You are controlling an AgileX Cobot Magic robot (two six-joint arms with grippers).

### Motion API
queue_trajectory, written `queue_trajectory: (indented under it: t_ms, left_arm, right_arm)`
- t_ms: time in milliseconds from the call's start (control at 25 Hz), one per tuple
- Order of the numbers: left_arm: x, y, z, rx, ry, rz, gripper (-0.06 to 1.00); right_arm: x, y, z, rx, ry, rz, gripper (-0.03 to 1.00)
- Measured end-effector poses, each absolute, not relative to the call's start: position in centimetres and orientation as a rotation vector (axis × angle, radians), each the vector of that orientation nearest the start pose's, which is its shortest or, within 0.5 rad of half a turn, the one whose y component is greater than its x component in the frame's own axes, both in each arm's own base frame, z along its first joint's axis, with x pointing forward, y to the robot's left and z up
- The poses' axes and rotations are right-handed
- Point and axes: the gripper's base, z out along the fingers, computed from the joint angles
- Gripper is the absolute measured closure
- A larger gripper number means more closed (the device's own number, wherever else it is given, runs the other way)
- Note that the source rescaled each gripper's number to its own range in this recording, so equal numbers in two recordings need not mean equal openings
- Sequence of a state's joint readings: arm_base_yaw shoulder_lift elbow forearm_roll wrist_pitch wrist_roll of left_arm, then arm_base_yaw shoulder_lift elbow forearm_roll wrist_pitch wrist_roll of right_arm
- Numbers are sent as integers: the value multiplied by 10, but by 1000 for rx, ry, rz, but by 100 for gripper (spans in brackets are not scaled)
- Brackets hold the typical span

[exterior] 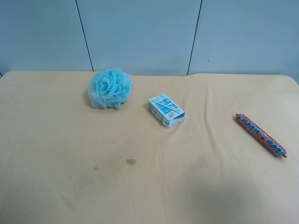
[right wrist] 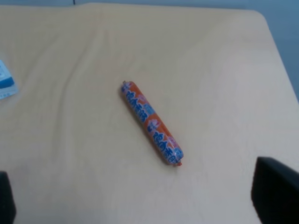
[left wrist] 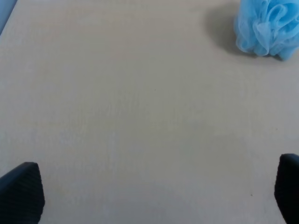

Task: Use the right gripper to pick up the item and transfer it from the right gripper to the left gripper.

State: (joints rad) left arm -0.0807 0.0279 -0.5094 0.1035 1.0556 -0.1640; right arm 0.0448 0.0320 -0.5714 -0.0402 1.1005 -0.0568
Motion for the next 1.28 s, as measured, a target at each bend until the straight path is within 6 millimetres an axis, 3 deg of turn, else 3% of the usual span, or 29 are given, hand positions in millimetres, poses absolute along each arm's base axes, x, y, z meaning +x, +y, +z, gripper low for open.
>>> queue_trajectory:
  t_ms: [360,760,1280]
  left_arm:
    - [-1,8,281,-89,2052,-28,-6]
    - [-1,8,281,-89,2052,-28,-6]
    - [-1,8,281,-89,2052,-28,-6]
  right_arm:
    - [0,-3,294,-102,2100,-55,-3]
    - [52,-1,293,-122,2384,-51,-3]
    - [116,-1,268,-115,2652,-89,-3]
